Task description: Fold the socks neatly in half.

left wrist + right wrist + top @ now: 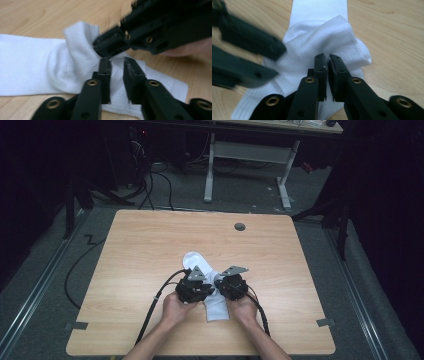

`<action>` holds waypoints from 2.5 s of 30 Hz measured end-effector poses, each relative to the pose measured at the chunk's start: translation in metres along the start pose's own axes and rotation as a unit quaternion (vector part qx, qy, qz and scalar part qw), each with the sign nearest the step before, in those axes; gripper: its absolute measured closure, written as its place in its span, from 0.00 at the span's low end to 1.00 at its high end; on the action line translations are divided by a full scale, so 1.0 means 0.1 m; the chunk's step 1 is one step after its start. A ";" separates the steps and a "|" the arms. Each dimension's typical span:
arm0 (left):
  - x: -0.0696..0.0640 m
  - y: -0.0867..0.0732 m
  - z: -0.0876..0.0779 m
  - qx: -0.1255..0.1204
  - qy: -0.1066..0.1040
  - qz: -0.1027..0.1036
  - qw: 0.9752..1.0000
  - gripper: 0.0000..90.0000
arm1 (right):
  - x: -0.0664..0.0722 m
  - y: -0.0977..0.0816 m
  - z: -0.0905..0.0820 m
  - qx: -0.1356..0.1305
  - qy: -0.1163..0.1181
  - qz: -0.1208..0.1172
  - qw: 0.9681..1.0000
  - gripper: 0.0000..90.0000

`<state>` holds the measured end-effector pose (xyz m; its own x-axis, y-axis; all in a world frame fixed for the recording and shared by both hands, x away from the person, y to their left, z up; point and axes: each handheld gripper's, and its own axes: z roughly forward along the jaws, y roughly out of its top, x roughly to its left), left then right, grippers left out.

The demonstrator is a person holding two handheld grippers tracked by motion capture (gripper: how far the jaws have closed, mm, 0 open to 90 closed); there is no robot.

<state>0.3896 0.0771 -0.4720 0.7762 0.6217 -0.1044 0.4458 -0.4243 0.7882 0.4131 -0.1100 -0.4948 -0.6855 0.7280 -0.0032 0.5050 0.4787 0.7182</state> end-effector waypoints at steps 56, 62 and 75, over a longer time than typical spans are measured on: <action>0.56 0.32 0.09 -0.014 0.081 -0.105 0.991 0.97 | 0.11 -0.11 -0.18 -0.022 0.016 -0.042 0.999 0.94; 0.63 0.31 0.01 -0.026 0.087 -0.116 0.989 0.97 | 0.12 -0.08 -0.29 -0.036 0.017 -0.043 0.998 0.94; 0.69 0.41 -0.03 -0.036 0.103 -0.113 0.988 0.97 | 0.17 -0.16 -0.49 -0.051 0.028 -0.045 0.997 0.94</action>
<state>0.4597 0.1044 -0.4453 0.5507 0.8187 -0.1625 0.5584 -0.2167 0.8008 0.3672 -0.1293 -0.4724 -0.7554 0.6544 -0.0330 0.3866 0.4858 0.7840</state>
